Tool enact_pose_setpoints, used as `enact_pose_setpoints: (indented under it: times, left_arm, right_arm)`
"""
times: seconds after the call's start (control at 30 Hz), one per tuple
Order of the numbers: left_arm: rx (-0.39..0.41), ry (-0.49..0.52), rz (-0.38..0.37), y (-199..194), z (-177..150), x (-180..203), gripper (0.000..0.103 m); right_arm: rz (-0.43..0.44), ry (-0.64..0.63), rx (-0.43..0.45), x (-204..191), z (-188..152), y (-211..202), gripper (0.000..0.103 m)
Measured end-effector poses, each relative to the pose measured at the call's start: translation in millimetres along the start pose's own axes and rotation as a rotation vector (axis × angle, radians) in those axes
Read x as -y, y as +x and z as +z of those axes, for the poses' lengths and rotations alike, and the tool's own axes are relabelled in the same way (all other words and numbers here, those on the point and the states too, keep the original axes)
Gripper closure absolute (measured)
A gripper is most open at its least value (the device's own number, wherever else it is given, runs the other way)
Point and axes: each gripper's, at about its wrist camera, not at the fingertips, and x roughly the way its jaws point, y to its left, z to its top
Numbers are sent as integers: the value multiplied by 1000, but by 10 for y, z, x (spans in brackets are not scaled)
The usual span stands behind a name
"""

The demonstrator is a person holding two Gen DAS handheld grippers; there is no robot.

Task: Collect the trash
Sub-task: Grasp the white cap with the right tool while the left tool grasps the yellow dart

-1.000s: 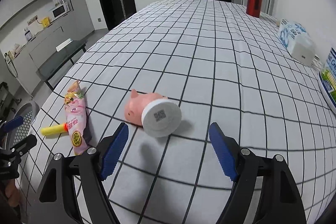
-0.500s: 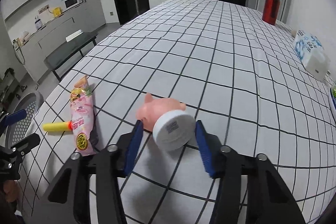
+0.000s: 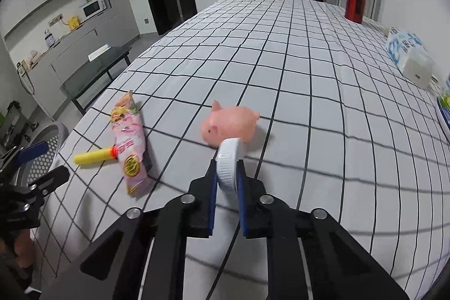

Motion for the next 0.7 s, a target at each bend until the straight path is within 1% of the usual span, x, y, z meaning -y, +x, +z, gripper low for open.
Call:
enact_pose_setpoints:
  times: [0.2, 0.37, 0.47, 0.57, 0.7]
  left_arm:
    - [9, 28, -10, 12, 46, 18, 7]
    - [15, 62, -15, 53, 101, 57, 6]
    - [10, 88, -13, 108, 128, 104, 6]
    - [-4, 121, -27, 168, 158, 169, 6]
    - [-11, 151, -42, 226, 191, 252, 7]
  right_arm:
    - [0, 45, 42, -153, -172, -286, 93]
    - [57, 98, 81, -273, -316, -492, 93]
    - [81, 125, 89, -304, -398, -519, 93]
    - [102, 157, 90, -285, -465, -530, 93]
    - [116, 188, 99, -223, -485, -564, 93]
